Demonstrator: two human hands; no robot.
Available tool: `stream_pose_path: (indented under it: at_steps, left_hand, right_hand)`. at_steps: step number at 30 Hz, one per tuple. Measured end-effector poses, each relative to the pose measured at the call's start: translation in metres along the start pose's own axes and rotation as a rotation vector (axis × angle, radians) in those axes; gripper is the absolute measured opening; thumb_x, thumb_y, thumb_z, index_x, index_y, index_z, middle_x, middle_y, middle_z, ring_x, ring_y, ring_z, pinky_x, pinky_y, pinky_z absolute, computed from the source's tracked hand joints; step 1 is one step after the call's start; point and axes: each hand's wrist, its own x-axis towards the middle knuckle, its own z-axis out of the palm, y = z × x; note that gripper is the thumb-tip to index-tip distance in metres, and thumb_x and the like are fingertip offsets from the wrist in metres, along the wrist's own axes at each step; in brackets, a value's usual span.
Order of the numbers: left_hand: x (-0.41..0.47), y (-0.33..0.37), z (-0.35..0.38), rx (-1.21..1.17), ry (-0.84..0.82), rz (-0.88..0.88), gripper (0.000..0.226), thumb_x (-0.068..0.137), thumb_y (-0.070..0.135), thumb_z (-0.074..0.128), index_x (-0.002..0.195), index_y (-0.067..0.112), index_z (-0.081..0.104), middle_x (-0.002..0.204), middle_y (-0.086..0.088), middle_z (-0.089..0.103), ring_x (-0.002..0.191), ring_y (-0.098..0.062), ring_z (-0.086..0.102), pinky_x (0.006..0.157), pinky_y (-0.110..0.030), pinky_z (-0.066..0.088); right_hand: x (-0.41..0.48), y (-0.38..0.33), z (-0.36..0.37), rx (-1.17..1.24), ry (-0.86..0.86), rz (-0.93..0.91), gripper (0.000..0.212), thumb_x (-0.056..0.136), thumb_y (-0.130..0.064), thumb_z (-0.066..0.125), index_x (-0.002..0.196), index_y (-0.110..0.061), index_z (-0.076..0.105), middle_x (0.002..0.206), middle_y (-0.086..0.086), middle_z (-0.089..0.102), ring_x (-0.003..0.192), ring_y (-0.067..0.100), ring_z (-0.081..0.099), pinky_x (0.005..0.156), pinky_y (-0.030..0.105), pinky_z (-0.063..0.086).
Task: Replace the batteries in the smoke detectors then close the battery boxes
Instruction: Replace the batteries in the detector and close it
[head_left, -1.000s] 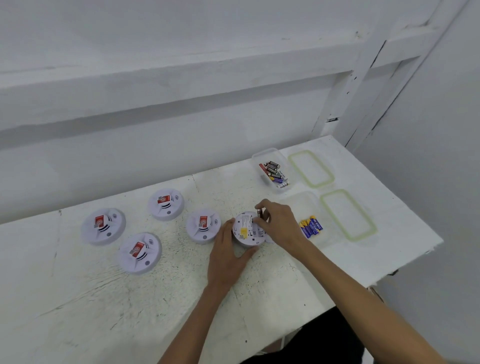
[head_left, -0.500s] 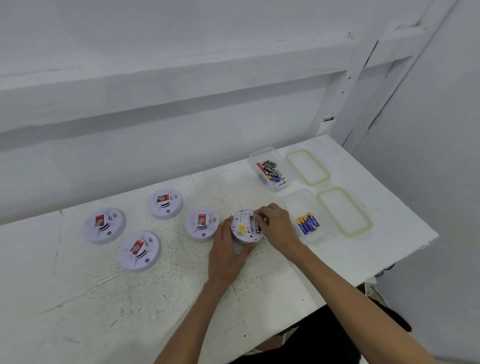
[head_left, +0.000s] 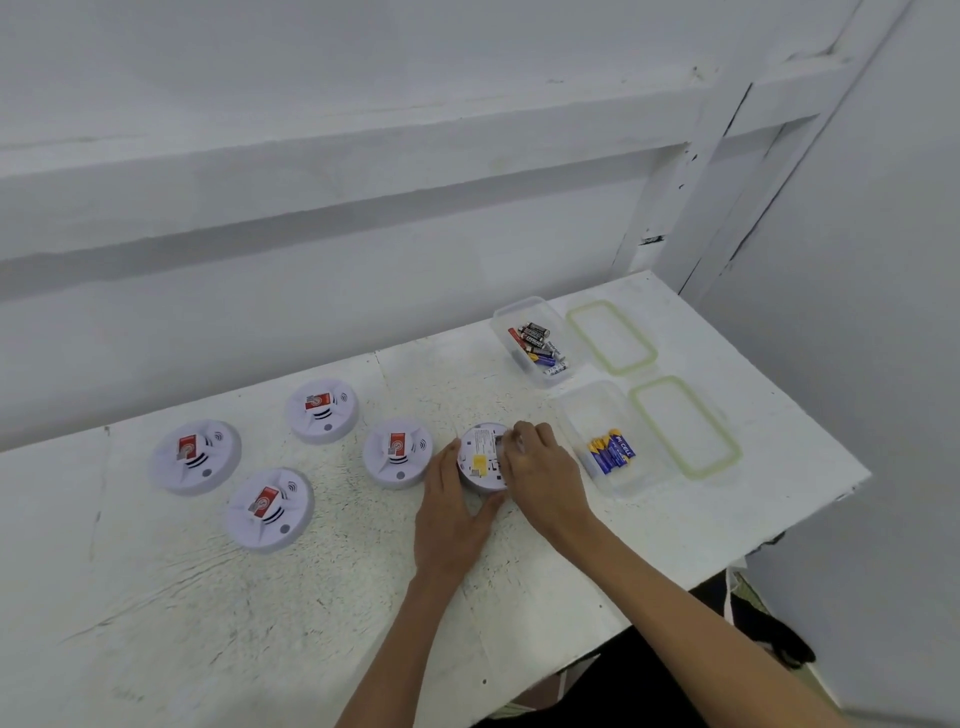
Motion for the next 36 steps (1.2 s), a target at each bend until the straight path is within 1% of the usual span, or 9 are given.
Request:
stream_pose_path:
  at_steps: [3, 5, 10, 14, 20, 24, 30, 33, 36]
  left_hand:
    - [0.0, -0.001, -0.001, -0.045, -0.014, -0.008, 0.089, 0.083, 0.059, 0.073, 0.154, 0.023, 0.033, 0.154, 0.009, 0.041, 0.139, -0.007, 0.041, 0.106, -0.026, 0.041]
    - [0.0, -0.001, -0.002, -0.056, -0.015, 0.001, 0.09, 0.082, 0.061, 0.072, 0.154, 0.023, 0.034, 0.154, 0.009, 0.042, 0.139, -0.004, 0.041, 0.108, -0.022, 0.039]
    - [0.001, -0.002, -0.003, -0.05, 0.003, 0.019, 0.088, 0.082, 0.058, 0.077, 0.153, 0.025, 0.036, 0.15, 0.017, 0.043, 0.135, 0.014, 0.036, 0.102, -0.001, 0.029]
    - [0.003, 0.0, -0.001, -0.03, 0.006, 0.004, 0.091, 0.086, 0.063, 0.068, 0.16, 0.03, 0.026, 0.163, 0.017, 0.028, 0.149, 0.003, 0.023, 0.113, -0.023, 0.03]
    - [0.004, 0.004, -0.004, -0.074, 0.032, -0.029, 0.092, 0.083, 0.065, 0.07, 0.159, 0.03, 0.03, 0.162, 0.021, 0.031, 0.148, 0.008, 0.023, 0.115, -0.021, 0.027]
    - [0.005, 0.003, -0.002, -0.073, 0.031, -0.049, 0.091, 0.083, 0.063, 0.072, 0.159, 0.031, 0.031, 0.16, 0.023, 0.033, 0.147, 0.008, 0.025, 0.116, -0.023, 0.03]
    - [0.004, 0.005, -0.004, -0.067, 0.04, -0.053, 0.092, 0.082, 0.065, 0.07, 0.158, 0.032, 0.031, 0.159, 0.022, 0.035, 0.146, 0.007, 0.028, 0.114, -0.02, 0.03]
    - [0.004, 0.005, -0.003, -0.072, 0.039, -0.062, 0.091, 0.082, 0.064, 0.072, 0.158, 0.032, 0.032, 0.159, 0.023, 0.036, 0.146, 0.008, 0.029, 0.113, -0.018, 0.03]
    - [0.004, 0.006, -0.004, -0.069, 0.039, -0.064, 0.09, 0.083, 0.063, 0.072, 0.158, 0.034, 0.031, 0.157, 0.028, 0.034, 0.145, 0.01, 0.028, 0.109, -0.007, 0.025]
  right_hand:
    - [0.006, 0.0, -0.008, 0.02, 0.012, 0.005, 0.015, 0.086, -0.025, 0.069, 0.086, -0.01, 0.072, 0.089, 0.004, 0.063, 0.087, 0.022, 0.056, 0.047, 0.028, 0.046]
    - [0.013, 0.002, -0.016, 0.101, -0.032, 0.05, 0.027, 0.095, -0.031, 0.056, 0.086, -0.012, 0.074, 0.089, 0.003, 0.065, 0.09, 0.02, 0.055, 0.054, 0.03, 0.049]
    - [0.043, 0.024, -0.038, 0.348, 0.027, 0.179, 0.032, 0.101, -0.026, 0.046, 0.09, -0.009, 0.07, 0.087, 0.004, 0.066, 0.083, 0.021, 0.056, 0.067, 0.035, 0.051]
    - [0.089, 0.062, -0.044, 0.387, 0.064, 0.272, 0.022, 0.095, -0.01, 0.048, 0.094, -0.005, 0.069, 0.089, 0.012, 0.069, 0.085, 0.03, 0.059, 0.072, 0.04, 0.049]
    - [0.143, 0.094, -0.038, 0.343, -0.178, 0.324, 0.03, 0.083, 0.01, 0.048, 0.102, 0.0, 0.069, 0.103, 0.021, 0.067, 0.087, 0.034, 0.061, 0.066, 0.035, 0.048]
    - [0.163, 0.091, -0.033, 0.236, -0.351, 0.314, 0.035, 0.082, 0.005, 0.058, 0.116, -0.004, 0.065, 0.113, 0.02, 0.06, 0.099, 0.034, 0.061, 0.074, 0.037, 0.054]
    - [0.172, 0.092, -0.008, 0.101, -0.391, 0.32, 0.024, 0.091, -0.012, 0.056, 0.114, -0.003, 0.058, 0.098, 0.014, 0.057, 0.083, 0.028, 0.057, 0.052, 0.028, 0.039]
    - [0.173, 0.094, -0.001, 0.096, -0.398, 0.3, 0.027, 0.094, -0.01, 0.052, 0.12, -0.002, 0.049, 0.106, 0.018, 0.059, 0.081, 0.03, 0.053, 0.047, 0.027, 0.03]
    - [0.175, 0.097, -0.001, 0.092, -0.415, 0.248, 0.035, 0.093, -0.012, 0.052, 0.127, -0.007, 0.045, 0.092, 0.015, 0.054, 0.072, 0.028, 0.05, 0.047, 0.026, 0.032]
